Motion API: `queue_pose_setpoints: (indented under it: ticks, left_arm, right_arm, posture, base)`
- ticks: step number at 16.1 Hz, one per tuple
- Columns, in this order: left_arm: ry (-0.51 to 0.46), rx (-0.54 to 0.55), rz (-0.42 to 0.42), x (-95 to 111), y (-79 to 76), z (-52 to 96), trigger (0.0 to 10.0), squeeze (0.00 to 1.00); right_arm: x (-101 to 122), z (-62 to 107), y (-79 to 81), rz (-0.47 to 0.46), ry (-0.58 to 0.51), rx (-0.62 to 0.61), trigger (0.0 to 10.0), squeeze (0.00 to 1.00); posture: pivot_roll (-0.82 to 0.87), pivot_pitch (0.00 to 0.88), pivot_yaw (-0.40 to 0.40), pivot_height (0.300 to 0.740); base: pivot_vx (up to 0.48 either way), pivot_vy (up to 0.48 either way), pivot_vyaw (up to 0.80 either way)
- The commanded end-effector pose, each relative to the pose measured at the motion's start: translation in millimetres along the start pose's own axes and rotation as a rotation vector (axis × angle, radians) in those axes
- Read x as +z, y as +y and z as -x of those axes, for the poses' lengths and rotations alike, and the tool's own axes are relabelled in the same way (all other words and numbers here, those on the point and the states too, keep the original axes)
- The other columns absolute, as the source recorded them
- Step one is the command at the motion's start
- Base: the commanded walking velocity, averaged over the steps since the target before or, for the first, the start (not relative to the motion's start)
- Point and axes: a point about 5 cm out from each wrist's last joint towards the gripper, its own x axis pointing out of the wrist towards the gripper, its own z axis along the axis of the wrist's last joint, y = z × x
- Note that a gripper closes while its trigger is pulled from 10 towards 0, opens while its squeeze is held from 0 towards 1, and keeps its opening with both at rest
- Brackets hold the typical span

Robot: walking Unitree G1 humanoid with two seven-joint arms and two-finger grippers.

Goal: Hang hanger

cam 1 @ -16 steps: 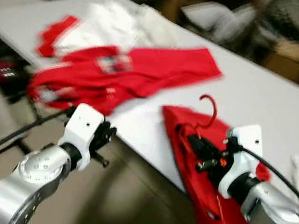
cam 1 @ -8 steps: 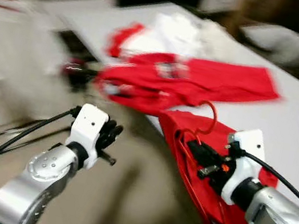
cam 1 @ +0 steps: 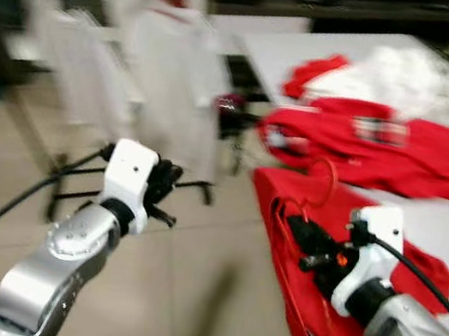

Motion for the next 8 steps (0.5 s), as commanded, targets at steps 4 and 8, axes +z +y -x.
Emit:
queue_pose_setpoints:
  ticks: [4,8]
  left_arm:
    - [-0.043,0.007,-0.013,5.9,-2.0,5.4,10.0,0.00]
    - [-0.033,0.048,-0.028,0.9,6.6,11.8,10.0,0.00]
  right_arm:
    - [-0.3,-3.5,6.5,-0.016,-0.022,0.008,10.0,0.00]
    - [-1.3,-15.1,7.2,-0.039,-0.032,0.014,10.0,0.00]
  posture:
    - [-0.04,0.065,0.037,0.740]
    - [-0.01,0.055,0.013,0.740]
  base:
    - [0.000,0.000,0.80]
    - [0.000,0.000,0.80]
